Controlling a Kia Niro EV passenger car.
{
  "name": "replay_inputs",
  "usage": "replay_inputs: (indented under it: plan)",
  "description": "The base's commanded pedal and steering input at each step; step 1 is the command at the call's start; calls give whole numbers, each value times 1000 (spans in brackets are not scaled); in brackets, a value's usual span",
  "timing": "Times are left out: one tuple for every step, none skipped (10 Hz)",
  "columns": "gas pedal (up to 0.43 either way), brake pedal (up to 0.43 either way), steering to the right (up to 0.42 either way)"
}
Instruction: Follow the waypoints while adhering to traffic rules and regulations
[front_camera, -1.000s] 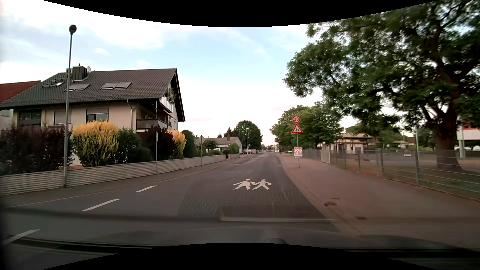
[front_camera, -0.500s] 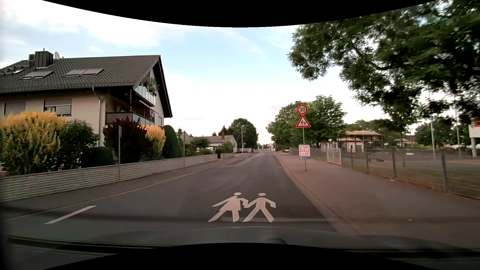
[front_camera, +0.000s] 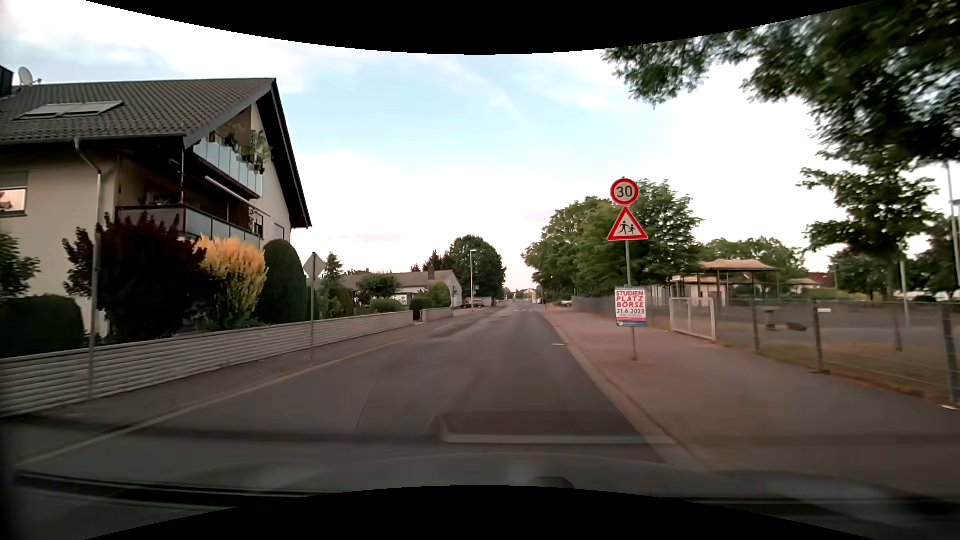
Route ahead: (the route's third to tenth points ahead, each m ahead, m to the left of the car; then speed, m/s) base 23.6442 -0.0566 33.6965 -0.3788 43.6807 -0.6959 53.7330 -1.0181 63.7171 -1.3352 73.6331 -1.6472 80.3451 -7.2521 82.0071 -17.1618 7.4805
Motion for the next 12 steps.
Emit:
replay_inputs:
  plan:
    - [8, 0, 18]
    - [8, 0, 12]
    - [8, 0, 11]
    - [8, 0, 11]
    - [8, 0, 9]
    - [8, 0, 9]
    - [8, 0, 9]
    - [8, 0, 9]
    - [8, 0, 8]
    - [8, 0, 7]
    - [8, 0, 7]
    - [8, 0, 7]
